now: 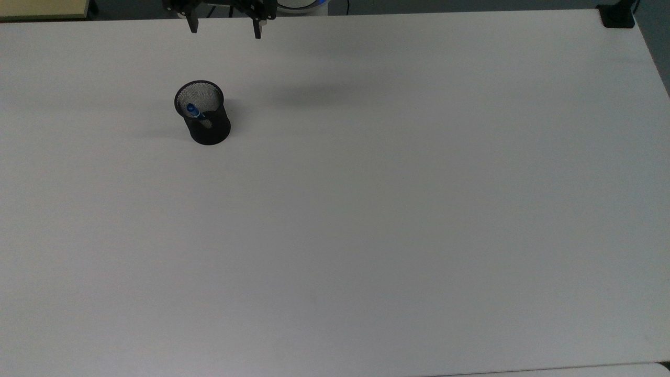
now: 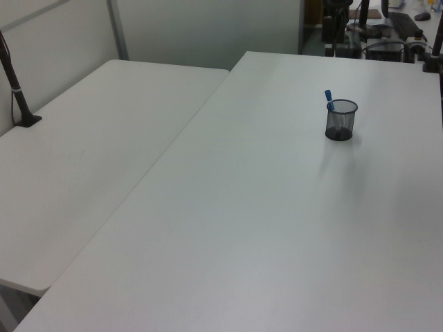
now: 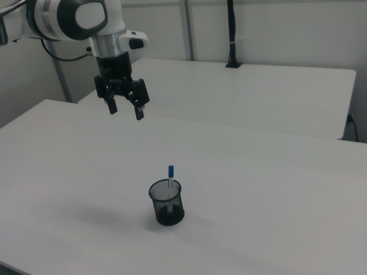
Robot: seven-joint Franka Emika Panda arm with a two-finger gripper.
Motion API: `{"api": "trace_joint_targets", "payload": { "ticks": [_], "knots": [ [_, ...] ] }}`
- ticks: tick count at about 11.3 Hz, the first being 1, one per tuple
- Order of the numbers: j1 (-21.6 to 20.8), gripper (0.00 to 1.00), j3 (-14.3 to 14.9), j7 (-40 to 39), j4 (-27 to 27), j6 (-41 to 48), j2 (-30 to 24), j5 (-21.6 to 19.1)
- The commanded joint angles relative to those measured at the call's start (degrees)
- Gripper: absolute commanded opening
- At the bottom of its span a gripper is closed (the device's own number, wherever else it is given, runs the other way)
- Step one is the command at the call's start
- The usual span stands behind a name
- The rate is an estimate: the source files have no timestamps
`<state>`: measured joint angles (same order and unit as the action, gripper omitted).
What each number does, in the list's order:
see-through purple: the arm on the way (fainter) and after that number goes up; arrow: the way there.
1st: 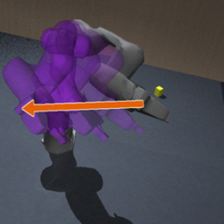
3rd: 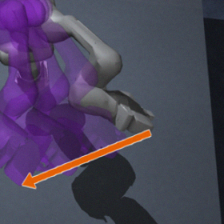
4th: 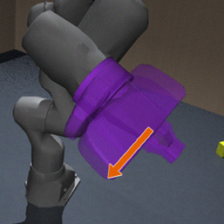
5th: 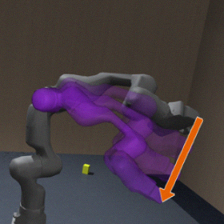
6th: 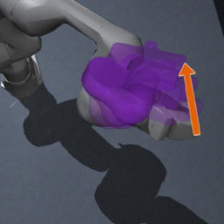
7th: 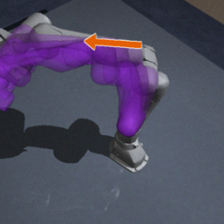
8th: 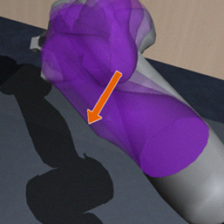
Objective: Remove the marker
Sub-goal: 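Lower the open gripper onto the blue-capped marker in the mesh cup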
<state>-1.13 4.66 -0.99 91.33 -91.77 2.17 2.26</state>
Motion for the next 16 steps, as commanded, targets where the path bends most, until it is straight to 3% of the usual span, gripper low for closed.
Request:
{"api": "trace_joint_targets", "payload": {
  "ticks": [1,9,13,16],
  "knots": [
    [-0.9,1.00,0.3,0.2,-0.4,2.2,-0.3,-0.1],
    [-0.6,1.00,0.3,-1.4,-0.4,1.7,0.0,-0.5],
    [0.2,0.97,3.1,-13.7,0.5,-0.7,4.1,0.6],
    [2.9,0.97,3.9,-14.8,1.0,-6.7,8.0,1.3]
  ]
}}
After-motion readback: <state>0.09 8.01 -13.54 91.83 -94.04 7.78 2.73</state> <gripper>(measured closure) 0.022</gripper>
